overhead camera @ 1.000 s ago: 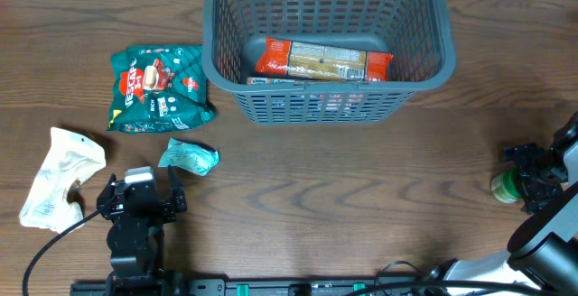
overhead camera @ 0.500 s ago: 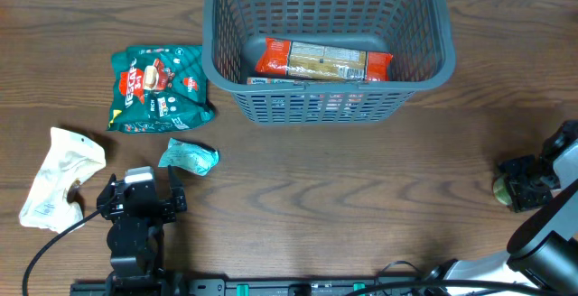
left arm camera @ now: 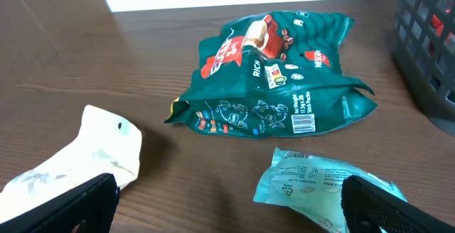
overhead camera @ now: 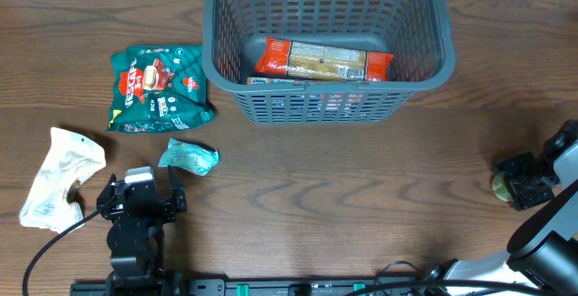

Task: Pack container
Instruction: 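Grasp the green-capped jar from above with the right gripper, then lift the jar and lower it into the basket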

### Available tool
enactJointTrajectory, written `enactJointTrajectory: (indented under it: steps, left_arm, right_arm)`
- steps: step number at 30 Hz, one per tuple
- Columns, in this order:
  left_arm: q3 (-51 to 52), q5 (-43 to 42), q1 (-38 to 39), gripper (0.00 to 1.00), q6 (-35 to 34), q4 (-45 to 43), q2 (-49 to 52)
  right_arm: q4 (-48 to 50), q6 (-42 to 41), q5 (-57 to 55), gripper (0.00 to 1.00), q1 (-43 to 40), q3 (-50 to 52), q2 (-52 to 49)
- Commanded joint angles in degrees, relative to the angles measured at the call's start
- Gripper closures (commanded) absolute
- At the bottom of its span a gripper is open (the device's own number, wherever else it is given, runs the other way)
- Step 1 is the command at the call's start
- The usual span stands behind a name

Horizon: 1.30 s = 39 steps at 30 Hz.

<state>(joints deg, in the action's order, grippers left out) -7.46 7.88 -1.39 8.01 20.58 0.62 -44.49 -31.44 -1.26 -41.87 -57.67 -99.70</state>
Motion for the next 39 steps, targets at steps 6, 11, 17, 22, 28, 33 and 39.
enactJointTrajectory:
  steps: [6, 11, 17, 22, 28, 33, 39]
  left_arm:
    - [1.2, 0.2, 0.2, 0.01, 1.0, 0.3, -0.4]
    - [1.2, 0.2, 0.2, 0.02, 1.0, 0.3, -0.4]
    - [1.2, 0.2, 0.2, 0.01, 1.0, 0.3, -0.4]
    - [1.2, 0.2, 0.2, 0.01, 1.0, 0.3, -0.4]
    - [1.2, 0.2, 0.2, 0.01, 1.0, 0.3, -0.4]
    - [1.2, 0.2, 0.2, 0.01, 1.0, 0.3, -0.4]
    - [1.2, 0.2, 0.2, 0.02, 1.0, 0.3, -0.4]
  right_arm:
    - [0.7, 4.3, 3.2, 0.99, 4.8, -4.6, 3.6]
    - [-1.4, 6.4, 3.0, 0.99, 8.7, -13.3, 8.4]
    - [-4.2, 10.0, 2.7, 0.98, 14.3, -27.8, 13.7]
    - [-4.5, 19.2, 4.3, 0.99, 21.4, -39.9, 17.4]
    - [-6.3, 24.9, 4.3, 0.99, 32.4, -50.3, 19.4]
    - [-7.9, 26.0, 4.2, 0.98, 42.6, -52.5, 19.3]
    - [-8.0, 26.5, -5.4, 0.99, 54.9, -52.5, 16.0]
